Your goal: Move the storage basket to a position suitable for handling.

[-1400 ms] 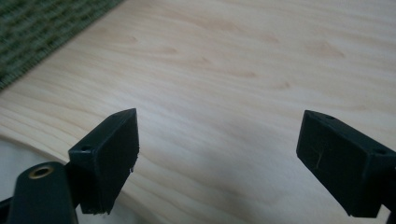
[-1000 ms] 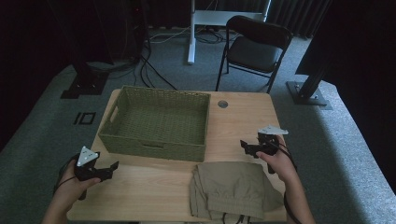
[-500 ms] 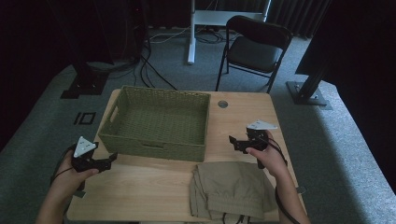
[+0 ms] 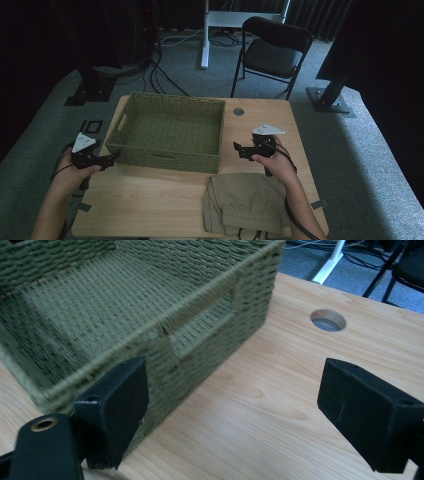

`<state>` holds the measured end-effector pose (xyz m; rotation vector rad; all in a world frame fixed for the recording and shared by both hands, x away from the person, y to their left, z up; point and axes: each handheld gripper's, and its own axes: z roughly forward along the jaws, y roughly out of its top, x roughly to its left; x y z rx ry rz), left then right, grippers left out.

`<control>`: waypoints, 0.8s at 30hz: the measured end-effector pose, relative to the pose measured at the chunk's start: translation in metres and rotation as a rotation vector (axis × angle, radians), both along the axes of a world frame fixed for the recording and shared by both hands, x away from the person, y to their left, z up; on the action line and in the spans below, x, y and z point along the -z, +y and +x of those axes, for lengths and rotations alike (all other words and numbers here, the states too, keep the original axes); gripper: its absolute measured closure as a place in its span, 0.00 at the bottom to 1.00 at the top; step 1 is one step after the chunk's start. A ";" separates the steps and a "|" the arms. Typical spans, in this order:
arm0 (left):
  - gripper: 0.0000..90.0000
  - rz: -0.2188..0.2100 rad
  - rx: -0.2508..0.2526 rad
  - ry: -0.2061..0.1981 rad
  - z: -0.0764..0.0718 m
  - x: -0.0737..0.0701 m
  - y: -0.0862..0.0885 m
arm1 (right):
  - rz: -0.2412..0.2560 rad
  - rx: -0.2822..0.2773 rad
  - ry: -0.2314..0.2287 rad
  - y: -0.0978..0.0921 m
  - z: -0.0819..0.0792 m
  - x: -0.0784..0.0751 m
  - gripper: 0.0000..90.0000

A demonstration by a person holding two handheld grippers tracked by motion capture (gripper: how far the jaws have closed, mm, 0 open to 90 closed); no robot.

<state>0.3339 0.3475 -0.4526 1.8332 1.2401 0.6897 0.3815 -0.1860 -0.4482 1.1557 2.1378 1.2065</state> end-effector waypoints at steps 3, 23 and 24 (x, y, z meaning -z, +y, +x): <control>0.16 -0.022 -0.016 -0.014 0.008 -0.001 0.001 | 0.009 -0.010 -0.002 0.008 0.001 -0.001 0.14; 0.18 -0.011 -0.092 0.001 0.052 0.010 0.013 | 0.016 -0.050 -0.007 0.050 0.007 -0.003 0.20; 0.18 -0.018 -0.097 0.006 0.053 0.010 0.013 | 0.020 -0.047 -0.005 0.053 0.007 -0.003 0.21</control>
